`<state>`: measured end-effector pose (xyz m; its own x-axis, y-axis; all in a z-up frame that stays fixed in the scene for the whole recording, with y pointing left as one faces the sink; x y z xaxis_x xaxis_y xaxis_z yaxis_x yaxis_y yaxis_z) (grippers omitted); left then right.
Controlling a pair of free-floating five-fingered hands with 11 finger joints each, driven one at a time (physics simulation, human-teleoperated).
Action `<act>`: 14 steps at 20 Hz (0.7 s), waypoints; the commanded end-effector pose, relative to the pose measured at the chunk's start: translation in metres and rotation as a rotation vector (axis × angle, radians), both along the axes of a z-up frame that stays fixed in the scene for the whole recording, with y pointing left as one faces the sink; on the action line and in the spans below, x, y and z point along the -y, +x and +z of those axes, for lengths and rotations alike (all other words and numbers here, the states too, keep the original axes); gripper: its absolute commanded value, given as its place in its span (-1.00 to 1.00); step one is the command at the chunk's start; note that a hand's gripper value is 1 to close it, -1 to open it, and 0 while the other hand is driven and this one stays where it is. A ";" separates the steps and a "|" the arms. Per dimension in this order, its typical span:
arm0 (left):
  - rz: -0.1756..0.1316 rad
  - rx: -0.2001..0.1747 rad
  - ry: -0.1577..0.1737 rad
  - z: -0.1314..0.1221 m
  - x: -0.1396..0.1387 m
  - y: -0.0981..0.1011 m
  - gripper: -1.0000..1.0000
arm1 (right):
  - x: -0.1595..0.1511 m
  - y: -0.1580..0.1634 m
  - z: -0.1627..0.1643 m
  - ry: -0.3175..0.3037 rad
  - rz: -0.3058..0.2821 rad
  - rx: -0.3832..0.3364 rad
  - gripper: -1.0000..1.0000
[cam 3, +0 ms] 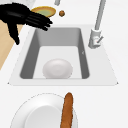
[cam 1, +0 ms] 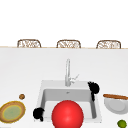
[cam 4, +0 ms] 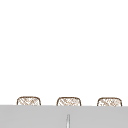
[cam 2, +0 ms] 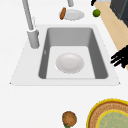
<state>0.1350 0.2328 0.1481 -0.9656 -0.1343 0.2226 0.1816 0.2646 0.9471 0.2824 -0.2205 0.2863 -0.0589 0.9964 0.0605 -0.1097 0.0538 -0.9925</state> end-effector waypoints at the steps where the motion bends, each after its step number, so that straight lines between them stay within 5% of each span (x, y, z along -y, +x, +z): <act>1: 0.000 0.000 0.000 0.000 0.000 0.000 0.00 | -0.018 0.019 0.003 0.000 0.000 0.114 -1.00; 7: 0.000 0.000 0.000 0.000 0.000 0.000 0.00 | -0.048 0.057 0.007 -0.006 -0.007 0.205 -1.00; 14: 0.000 0.000 0.000 0.000 0.000 0.000 0.00 | -0.076 0.117 0.009 0.002 -0.009 0.156 -1.00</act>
